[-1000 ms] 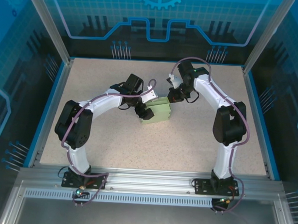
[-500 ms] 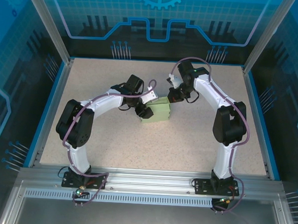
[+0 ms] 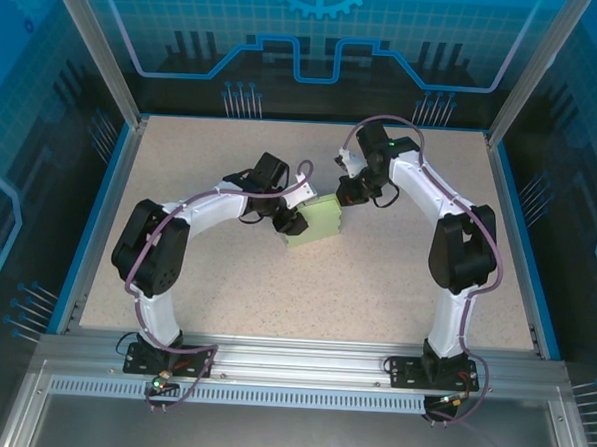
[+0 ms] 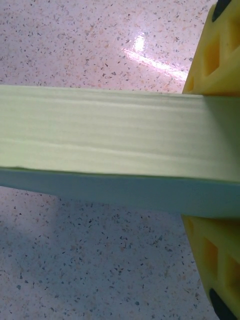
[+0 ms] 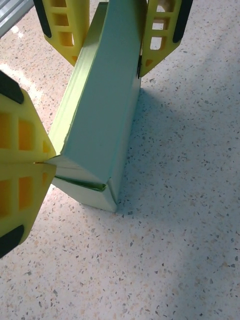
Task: Fold the paper box
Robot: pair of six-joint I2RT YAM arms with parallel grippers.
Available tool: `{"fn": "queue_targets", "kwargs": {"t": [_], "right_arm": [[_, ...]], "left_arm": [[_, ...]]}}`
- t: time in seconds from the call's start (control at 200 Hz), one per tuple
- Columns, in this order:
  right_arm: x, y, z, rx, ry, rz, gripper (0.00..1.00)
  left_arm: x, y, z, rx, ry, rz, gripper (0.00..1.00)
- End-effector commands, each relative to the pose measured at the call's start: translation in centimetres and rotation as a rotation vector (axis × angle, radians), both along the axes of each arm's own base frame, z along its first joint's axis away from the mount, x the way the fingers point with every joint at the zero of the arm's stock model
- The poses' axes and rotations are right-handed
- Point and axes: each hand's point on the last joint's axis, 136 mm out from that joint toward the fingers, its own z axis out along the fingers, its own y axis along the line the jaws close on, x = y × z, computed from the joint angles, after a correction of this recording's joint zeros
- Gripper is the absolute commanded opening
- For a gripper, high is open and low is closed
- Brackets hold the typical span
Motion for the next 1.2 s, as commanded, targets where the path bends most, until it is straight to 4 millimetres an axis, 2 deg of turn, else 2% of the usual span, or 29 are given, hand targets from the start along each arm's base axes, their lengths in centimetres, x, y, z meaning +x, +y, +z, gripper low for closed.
{"fn": "queue_targets", "kwargs": {"t": [0.0,0.535,0.75,1.051,1.196], "right_arm": [[-2.0,0.0,0.4,-0.022,0.038,-0.001,0.00],[-1.9,-0.2,-0.9,-0.049,-0.030,-0.008,0.00],[-1.7,-0.1,-0.3,-0.042,-0.067,-0.010,0.00],[-2.0,0.1,-0.8,-0.045,-0.078,-0.027,0.00],[-2.0,0.1,-0.6,-0.043,-0.082,-0.032,0.00]], "left_arm": [[-0.1,0.9,-0.9,0.035,0.010,0.055,0.50],[-0.2,0.8,-0.8,0.023,0.017,0.070,0.52],[0.0,0.5,0.2,-0.005,0.006,0.077,0.62],[0.1,-0.1,2.2,-0.066,-0.008,0.092,0.81],[0.1,0.0,3.2,-0.089,-0.023,0.109,0.85]]}}
